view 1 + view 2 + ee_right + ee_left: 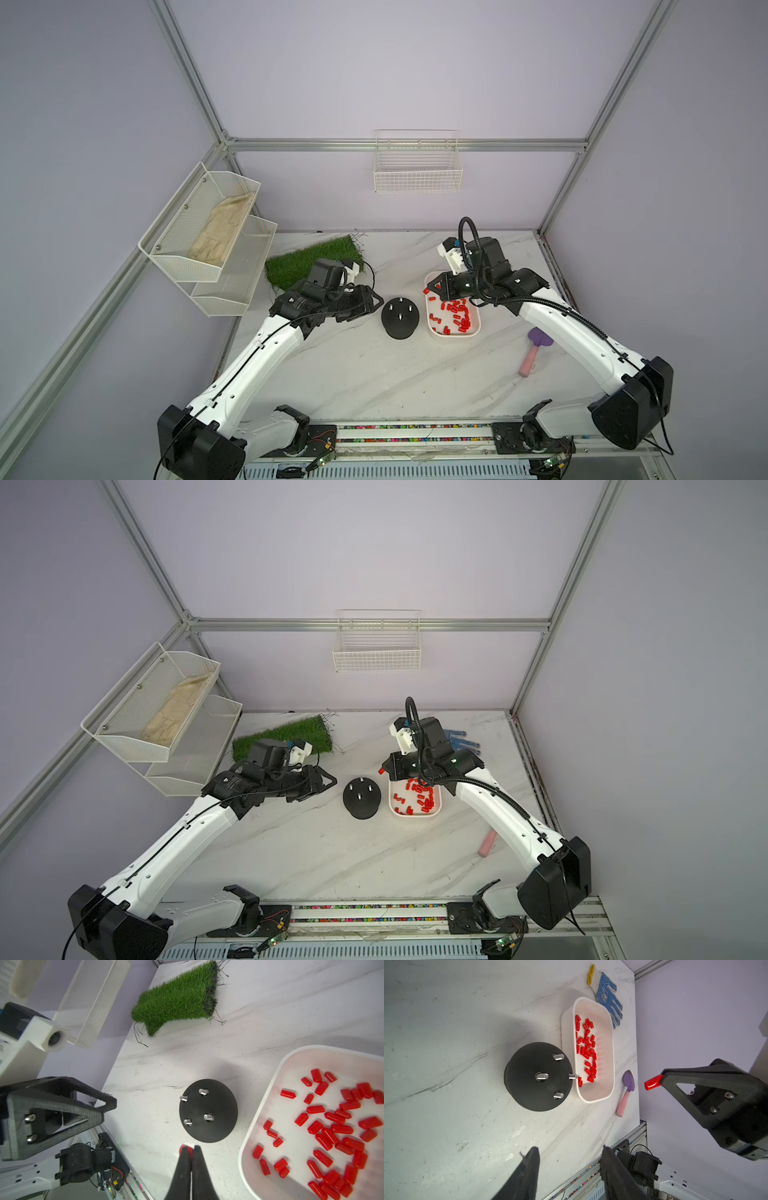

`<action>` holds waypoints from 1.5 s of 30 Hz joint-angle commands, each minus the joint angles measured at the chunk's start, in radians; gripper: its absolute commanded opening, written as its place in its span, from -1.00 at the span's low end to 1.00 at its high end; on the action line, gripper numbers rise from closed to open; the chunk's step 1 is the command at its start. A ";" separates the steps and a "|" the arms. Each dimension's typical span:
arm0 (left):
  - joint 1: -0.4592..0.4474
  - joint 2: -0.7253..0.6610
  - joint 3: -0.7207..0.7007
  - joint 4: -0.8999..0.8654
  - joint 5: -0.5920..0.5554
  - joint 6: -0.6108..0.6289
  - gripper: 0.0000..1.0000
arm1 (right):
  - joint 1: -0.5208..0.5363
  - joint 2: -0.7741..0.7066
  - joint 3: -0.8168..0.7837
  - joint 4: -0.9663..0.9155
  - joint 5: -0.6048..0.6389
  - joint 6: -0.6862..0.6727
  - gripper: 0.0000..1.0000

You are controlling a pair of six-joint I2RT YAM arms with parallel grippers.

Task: Cover the protruding screws with screw protection sleeves
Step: Attach the screw protection sleeve to the screw.

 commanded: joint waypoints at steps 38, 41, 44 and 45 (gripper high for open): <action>0.007 -0.041 -0.099 -0.034 -0.139 -0.063 0.16 | 0.247 0.395 0.320 -0.103 0.471 -0.092 -0.88; 0.009 -0.038 -0.097 -0.035 -0.138 -0.062 0.15 | 0.247 0.406 0.324 -0.099 0.481 -0.094 -0.88; 0.008 -0.036 -0.096 -0.032 -0.137 -0.064 0.16 | 0.247 0.413 0.324 -0.087 0.491 -0.094 -0.88; 0.008 -0.035 -0.097 -0.032 -0.136 -0.064 0.16 | 0.248 0.415 0.324 -0.083 0.491 -0.094 -0.89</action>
